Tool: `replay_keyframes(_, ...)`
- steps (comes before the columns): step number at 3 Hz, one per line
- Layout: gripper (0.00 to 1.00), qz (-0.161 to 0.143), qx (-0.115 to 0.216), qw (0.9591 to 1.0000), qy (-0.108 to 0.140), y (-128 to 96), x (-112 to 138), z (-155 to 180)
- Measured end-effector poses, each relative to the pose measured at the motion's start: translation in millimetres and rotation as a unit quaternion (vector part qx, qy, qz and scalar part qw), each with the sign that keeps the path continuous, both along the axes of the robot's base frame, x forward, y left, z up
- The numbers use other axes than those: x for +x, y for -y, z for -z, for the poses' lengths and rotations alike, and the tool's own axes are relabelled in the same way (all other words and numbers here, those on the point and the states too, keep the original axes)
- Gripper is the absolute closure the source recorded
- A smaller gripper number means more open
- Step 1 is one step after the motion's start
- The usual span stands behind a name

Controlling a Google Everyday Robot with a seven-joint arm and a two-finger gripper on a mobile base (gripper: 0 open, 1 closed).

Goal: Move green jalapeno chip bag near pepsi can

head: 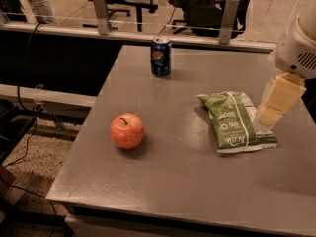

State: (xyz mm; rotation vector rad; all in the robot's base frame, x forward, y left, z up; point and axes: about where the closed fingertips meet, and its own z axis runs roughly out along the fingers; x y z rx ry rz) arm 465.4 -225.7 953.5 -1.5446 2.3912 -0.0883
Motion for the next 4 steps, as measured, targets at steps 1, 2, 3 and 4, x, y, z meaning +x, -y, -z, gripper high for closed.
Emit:
replay_keyframes(1, 0.0, 0.055, 0.0, 0.9984, -0.009, 5.4, 8.6, 19.5)
replay_keyframes(2, 0.0, 0.099, 0.008, 0.9949, -0.02, 4.8, 10.2, 41.5)
replay_keyframes(3, 0.0, 0.127, 0.012, 0.9915, -0.024, 4.8, 11.0, 62.7)
replay_keyframes(4, 0.0, 0.155, 0.011, 0.9877, -0.02, 8.3, 15.9, 80.8)
